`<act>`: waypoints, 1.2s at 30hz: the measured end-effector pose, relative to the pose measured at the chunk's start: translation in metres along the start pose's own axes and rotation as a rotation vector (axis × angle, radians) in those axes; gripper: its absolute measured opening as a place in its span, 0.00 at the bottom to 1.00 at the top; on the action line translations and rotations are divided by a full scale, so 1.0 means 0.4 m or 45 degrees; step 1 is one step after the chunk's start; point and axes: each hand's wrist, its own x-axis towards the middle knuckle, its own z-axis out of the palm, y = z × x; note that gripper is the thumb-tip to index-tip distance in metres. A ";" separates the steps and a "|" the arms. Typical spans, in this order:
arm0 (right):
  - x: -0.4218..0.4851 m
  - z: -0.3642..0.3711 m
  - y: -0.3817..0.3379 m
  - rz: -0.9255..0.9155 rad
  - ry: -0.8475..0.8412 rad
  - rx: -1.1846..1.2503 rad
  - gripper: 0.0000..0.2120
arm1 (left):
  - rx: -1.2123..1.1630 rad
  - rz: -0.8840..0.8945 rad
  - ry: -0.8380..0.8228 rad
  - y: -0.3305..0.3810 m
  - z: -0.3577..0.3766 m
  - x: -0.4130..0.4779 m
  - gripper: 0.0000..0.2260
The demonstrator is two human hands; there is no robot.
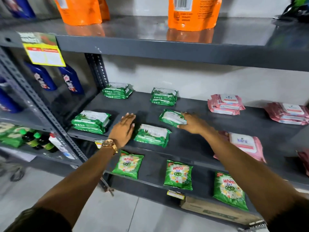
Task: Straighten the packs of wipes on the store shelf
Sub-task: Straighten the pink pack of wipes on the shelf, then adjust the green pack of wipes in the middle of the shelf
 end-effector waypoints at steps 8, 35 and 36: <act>0.141 0.056 -0.028 0.254 -0.037 0.044 0.33 | 0.205 0.005 -0.247 -0.170 0.056 -0.002 0.24; 0.012 0.034 -0.190 -0.136 -0.269 0.183 0.50 | 0.299 -0.058 -0.322 -0.147 0.095 0.034 0.32; 0.014 0.027 -0.194 -0.149 -0.278 0.194 0.49 | 0.298 -0.061 -0.320 -0.145 0.095 0.033 0.32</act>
